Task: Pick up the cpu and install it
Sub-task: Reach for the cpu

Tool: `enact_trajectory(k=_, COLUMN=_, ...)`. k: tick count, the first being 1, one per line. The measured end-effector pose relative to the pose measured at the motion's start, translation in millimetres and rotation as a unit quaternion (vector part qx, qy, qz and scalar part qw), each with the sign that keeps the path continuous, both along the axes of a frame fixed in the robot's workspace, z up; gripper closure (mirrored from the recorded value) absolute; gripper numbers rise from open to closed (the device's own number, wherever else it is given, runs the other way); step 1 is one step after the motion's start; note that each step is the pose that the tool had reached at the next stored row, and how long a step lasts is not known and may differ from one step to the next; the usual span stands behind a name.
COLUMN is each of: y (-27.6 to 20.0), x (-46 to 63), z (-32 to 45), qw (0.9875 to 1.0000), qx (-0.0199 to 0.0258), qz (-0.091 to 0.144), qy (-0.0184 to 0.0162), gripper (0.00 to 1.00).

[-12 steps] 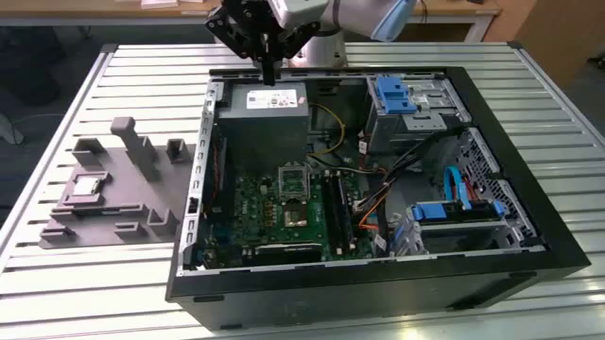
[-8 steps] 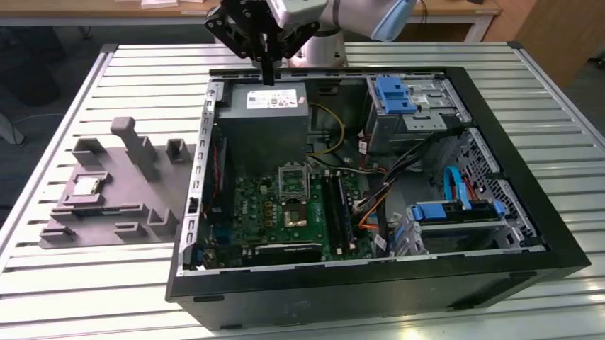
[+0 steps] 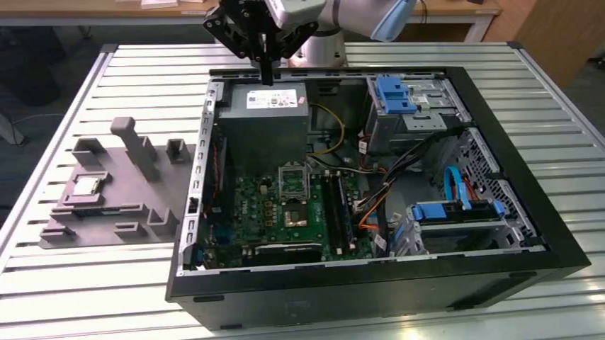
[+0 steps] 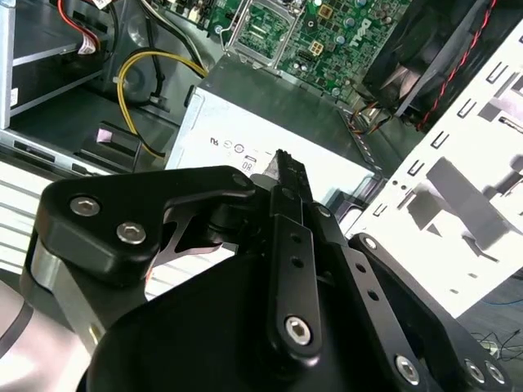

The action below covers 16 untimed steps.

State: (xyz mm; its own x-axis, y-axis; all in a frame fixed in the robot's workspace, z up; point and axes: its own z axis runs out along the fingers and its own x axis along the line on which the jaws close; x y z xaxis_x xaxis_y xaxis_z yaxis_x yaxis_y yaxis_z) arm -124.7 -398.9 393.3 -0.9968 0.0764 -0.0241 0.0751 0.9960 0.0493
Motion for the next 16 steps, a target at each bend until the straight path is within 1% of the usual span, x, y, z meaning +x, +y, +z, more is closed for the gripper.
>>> enact_trajectory(k=16, y=0.0, x=-3.6, z=-0.4, qw=1.0, qx=0.0004, qz=0.0, qy=0.0004, gripper=0.89)
